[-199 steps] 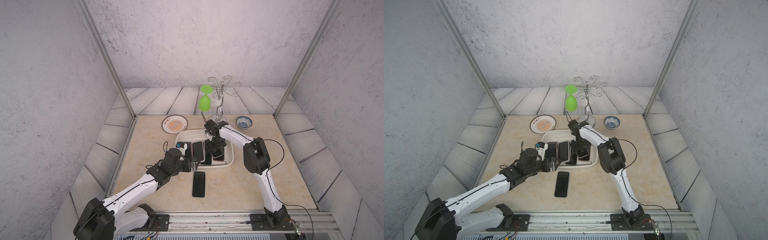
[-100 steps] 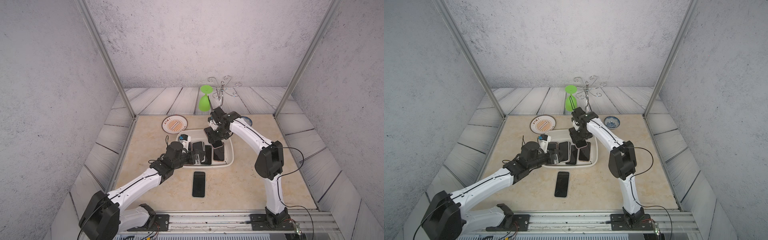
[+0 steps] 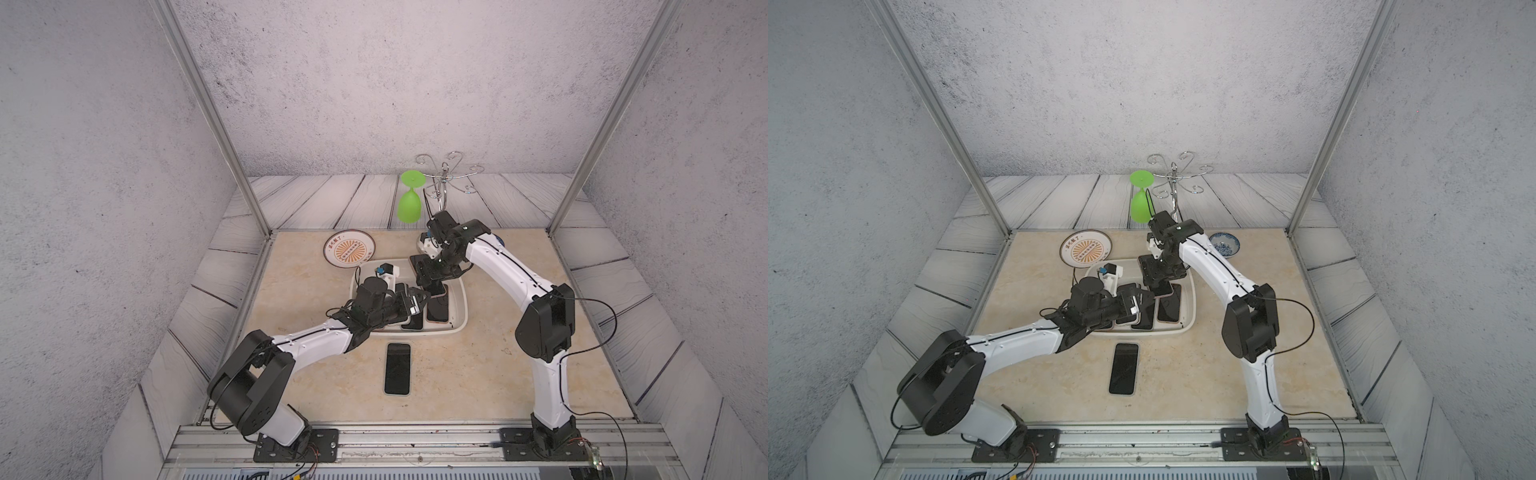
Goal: Take the phone out of the storage box
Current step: Pick up the phone from the storage box.
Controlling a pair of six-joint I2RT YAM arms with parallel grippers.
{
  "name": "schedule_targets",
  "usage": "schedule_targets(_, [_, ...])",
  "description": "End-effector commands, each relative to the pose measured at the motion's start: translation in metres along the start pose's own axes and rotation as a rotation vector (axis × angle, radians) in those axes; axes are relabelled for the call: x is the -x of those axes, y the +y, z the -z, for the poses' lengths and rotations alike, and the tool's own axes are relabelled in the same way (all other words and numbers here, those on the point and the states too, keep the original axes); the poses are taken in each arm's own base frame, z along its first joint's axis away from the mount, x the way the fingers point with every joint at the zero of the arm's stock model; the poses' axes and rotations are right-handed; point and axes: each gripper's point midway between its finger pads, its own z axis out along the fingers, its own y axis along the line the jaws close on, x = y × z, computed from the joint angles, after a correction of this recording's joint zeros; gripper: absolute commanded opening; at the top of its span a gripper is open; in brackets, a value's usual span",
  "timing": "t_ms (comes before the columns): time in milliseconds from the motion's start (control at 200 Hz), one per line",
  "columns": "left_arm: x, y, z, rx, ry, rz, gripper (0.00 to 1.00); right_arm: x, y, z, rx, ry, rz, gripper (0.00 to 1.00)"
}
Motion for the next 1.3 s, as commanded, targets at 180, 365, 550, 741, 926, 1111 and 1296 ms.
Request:
schedule_targets(180, [0.030,-0.025,-0.012,-0.078,-0.105,0.039,0.69,0.000,0.018,0.008,0.104,-0.012,-0.062,0.03])
schedule_targets(365, [0.031,-0.026,-0.021,-0.100,-0.117,0.053,0.36,-0.001,0.023,0.004,0.153,-0.006,-0.098,0.04])
schedule_targets(550, [0.028,-0.019,-0.021,-0.066,-0.107,0.033,0.16,-0.001,0.029,0.006,0.207,0.001,-0.109,0.04])
schedule_targets(741, [0.026,-0.022,-0.009,-0.093,-0.101,0.012,0.03,0.002,0.036,0.015,0.270,-0.007,-0.102,0.42])
schedule_targets(926, [0.003,-0.019,0.031,-0.095,-0.040,-0.048,0.00,0.007,0.030,0.034,0.289,-0.040,-0.078,0.78])
schedule_targets(1111, [-0.026,-0.013,0.104,-0.013,0.008,-0.109,0.00,0.017,0.021,0.066,0.294,-0.113,-0.061,0.85])
schedule_targets(1296, [-0.071,0.014,0.193,0.159,0.066,-0.118,0.00,0.013,0.022,0.077,0.300,-0.122,-0.040,0.85])
